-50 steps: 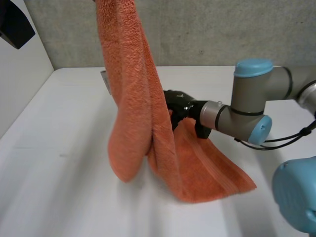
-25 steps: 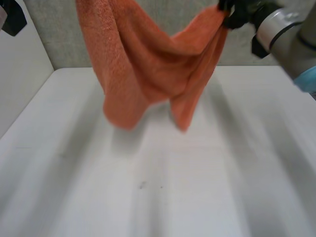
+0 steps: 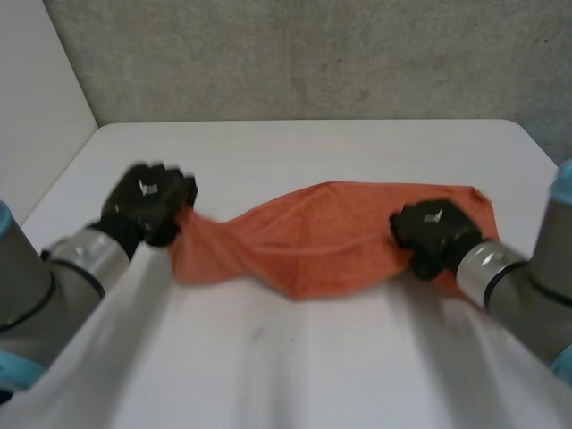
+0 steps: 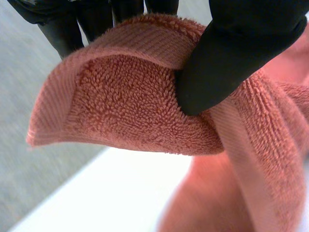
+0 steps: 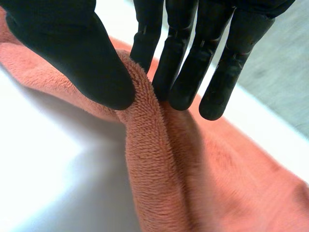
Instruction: Fold the laundry
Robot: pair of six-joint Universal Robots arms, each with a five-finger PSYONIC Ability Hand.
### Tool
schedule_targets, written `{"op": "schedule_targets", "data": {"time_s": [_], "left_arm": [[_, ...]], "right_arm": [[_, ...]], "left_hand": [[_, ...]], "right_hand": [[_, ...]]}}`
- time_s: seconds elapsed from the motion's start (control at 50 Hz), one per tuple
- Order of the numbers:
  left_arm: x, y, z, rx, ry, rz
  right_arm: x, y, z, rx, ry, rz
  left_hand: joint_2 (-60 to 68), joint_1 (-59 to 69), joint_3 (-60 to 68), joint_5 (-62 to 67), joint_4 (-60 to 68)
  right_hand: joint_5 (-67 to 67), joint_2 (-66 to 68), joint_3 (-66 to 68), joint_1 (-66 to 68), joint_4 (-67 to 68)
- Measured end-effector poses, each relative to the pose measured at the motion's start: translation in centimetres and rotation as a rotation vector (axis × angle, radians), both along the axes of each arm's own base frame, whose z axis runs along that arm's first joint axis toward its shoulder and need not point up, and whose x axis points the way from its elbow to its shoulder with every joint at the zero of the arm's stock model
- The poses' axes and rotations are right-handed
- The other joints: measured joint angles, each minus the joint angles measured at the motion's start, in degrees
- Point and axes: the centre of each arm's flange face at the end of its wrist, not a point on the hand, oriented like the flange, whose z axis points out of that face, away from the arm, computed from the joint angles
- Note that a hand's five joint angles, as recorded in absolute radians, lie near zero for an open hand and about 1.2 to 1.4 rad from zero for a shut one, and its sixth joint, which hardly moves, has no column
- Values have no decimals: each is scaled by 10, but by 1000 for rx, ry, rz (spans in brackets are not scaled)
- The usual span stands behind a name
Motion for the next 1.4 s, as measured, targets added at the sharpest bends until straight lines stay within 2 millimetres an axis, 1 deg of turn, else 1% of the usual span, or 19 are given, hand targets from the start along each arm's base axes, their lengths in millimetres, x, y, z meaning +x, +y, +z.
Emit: {"op": "schedule_targets", "data": {"time_s": [0.06, 0.1, 0.14, 0.16, 0.2, 0.22, 0.26, 0.32, 0.36, 0.5, 0.6, 0.64, 0.7, 0.88, 0.98, 1.0, 1.06, 1.2, 1.4], "left_arm": [[4, 11, -22, 38, -93, -6], [6, 16, -28, 51, -127, -12], [7, 23, -32, 71, -166, -22], [8, 27, -32, 83, -183, -26], [9, 30, -29, 91, -195, -29], [9, 33, -25, 98, -203, -31], [10, 37, -14, 101, -208, -34], [10, 41, 0, 99, -208, -38], [10, 47, 20, 88, -202, -43], [10, 63, 64, 22, -171, -49], [9, 67, 80, -3, -129, -40], [10, 65, 80, 11, -108, -23], [12, 57, 75, 69, -67, 38], [22, 23, 31, 346, -25, 312], [27, 5, 7, 454, -46, 379], [27, 5, 7, 454, -46, 379], [36, -11, -9, 526, -43, 427], [42, -23, -21, 610, -9, 437], [36, -19, -24, 670, 24, 371]], "right_arm": [[2, 7, -18, 46, 46, 21], [3, 9, -21, 54, 55, 26], [3, 12, -20, 52, 56, 30], [4, 13, -16, 42, 51, 31], [3, 15, -11, 30, 43, 31], [3, 17, -5, 12, 31, 29], [2, 18, 2, -8, 16, 26], [0, 19, 11, -38, -8, 18], [-2, 20, 19, -70, -35, 8], [-5, 20, 28, -109, -81, -8], [-8, 18, 29, -113, -91, -24], [-9, 16, 29, -113, -91, -31], [-13, 12, 30, -113, -89, -49], [-20, 5, 29, -108, -78, -75], [-21, 5, 28, -100, -73, -76], [-21, 5, 28, -100, -73, -76], [-22, 3, 26, -94, -71, -80], [-24, 0, 20, -76, -63, -85], [-24, -2, 13, -56, -52, -87]], "left_hand": [[0, 0, 0, 0, 0], [0, 0, 0, 0, 0], [-84, -54, -73, -49, -73], [-186, -160, -171, -145, -174], [-212, -187, -206, -171, -201], [-329, -310, -322, -299, -328], [-429, -400, -417, -397, -425], [-483, -446, -471, -452, -481], [-544, -501, -538, -516, -544], [-554, -502, -542, -520, -550], [-554, -502, -542, -520, -550], [-554, -502, -542, -520, -550], [-554, -502, -542, -520, -550], [-563, -502, -551, -524, -558], [-564, -513, -551, -524, -559], [-564, -513, -551, -524, -559], [-554, -510, -548, -520, -553], [-506, -462, -504, -473, -502], [-422, -378, -417, -385, -416]], "right_hand": [[0, 0, 0, 0, 0], [0, 0, 0, 0, 0], [-40, -48, -50, -36, -51], [-197, -230, -231, -178, -224], [-268, -296, -292, -233, -295], [-335, -354, -356, -282, -360], [-355, -372, -376, -293, -378], [-362, -376, -381, -295, -385], [-362, -376, -381, -295, -385], [-362, -376, -381, -295, -385], [-363, -376, -381, -295, -385], [-365, -378, -384, -296, -387], [-373, -387, -393, -305, -396], [-378, -389, -396, -308, -400], [-378, -389, -396, -308, -400], [-378, -389, -396, -308, -400], [-378, -389, -396, -308, -400], [-378, -389, -396, -308, -400], [-378, -389, -395, -308, -400]]}}
